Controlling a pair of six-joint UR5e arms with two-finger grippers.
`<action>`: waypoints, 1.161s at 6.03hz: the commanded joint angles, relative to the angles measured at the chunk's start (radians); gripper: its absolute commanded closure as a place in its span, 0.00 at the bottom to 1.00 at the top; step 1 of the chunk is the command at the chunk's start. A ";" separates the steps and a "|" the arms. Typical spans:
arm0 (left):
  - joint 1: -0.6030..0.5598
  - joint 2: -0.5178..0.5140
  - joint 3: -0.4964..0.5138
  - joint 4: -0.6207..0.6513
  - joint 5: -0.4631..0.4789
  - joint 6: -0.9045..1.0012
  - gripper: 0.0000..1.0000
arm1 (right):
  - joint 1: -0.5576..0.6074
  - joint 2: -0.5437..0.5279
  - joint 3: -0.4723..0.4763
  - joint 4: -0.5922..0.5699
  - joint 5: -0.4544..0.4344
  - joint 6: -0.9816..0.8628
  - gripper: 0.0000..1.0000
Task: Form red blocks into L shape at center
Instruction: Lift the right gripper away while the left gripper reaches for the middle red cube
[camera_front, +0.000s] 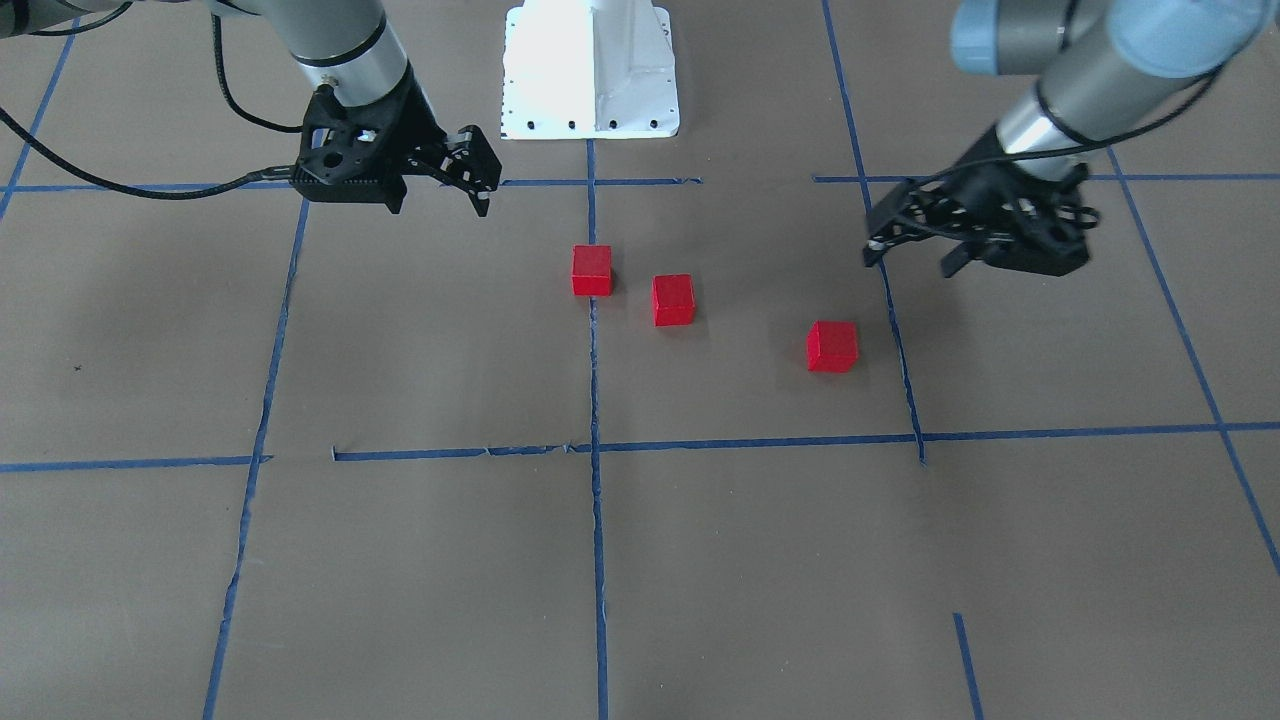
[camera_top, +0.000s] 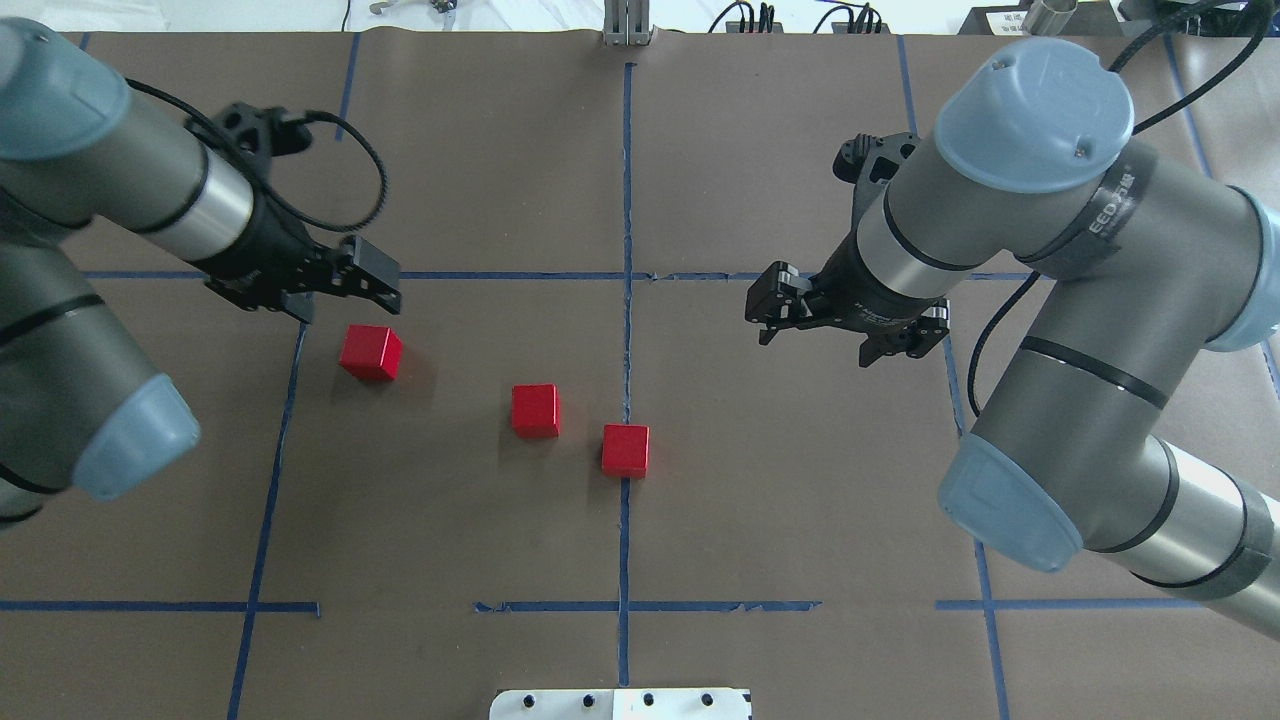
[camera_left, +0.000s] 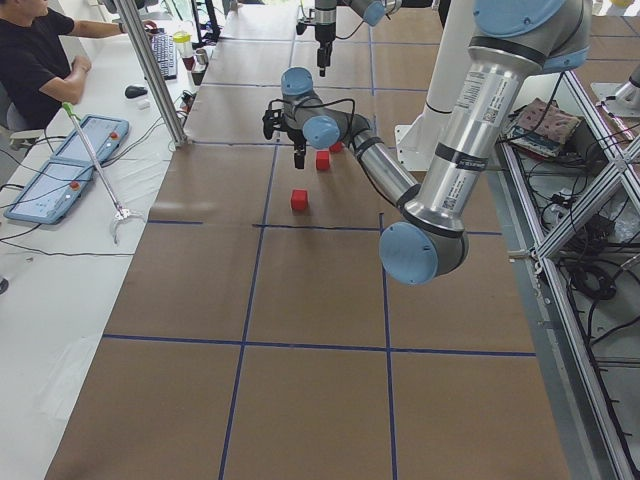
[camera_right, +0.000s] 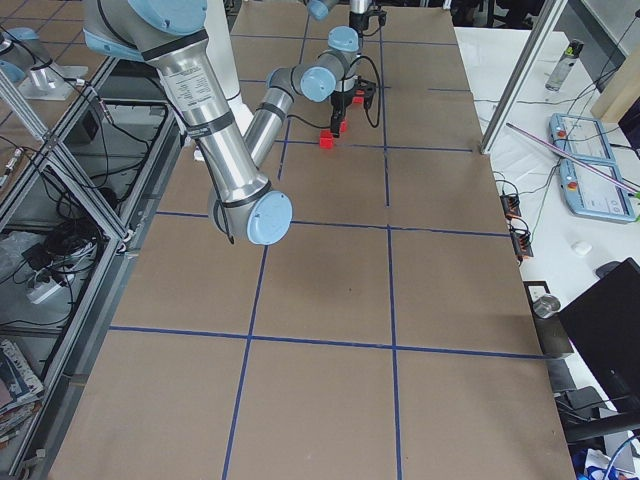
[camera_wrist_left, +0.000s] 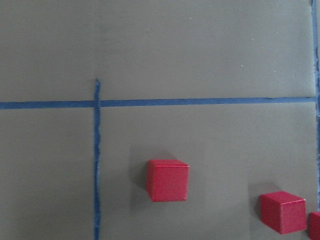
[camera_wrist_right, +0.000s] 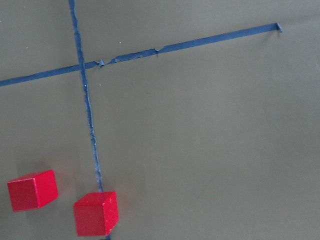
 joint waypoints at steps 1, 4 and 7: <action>0.210 -0.090 0.086 0.005 0.215 -0.061 0.00 | 0.023 -0.054 0.025 0.000 0.004 -0.012 0.00; 0.237 -0.178 0.209 0.013 0.215 -0.200 0.00 | 0.022 -0.117 0.077 0.000 0.002 -0.015 0.00; 0.249 -0.228 0.267 0.019 0.242 -0.200 0.00 | 0.017 -0.117 0.074 0.000 -0.002 -0.015 0.00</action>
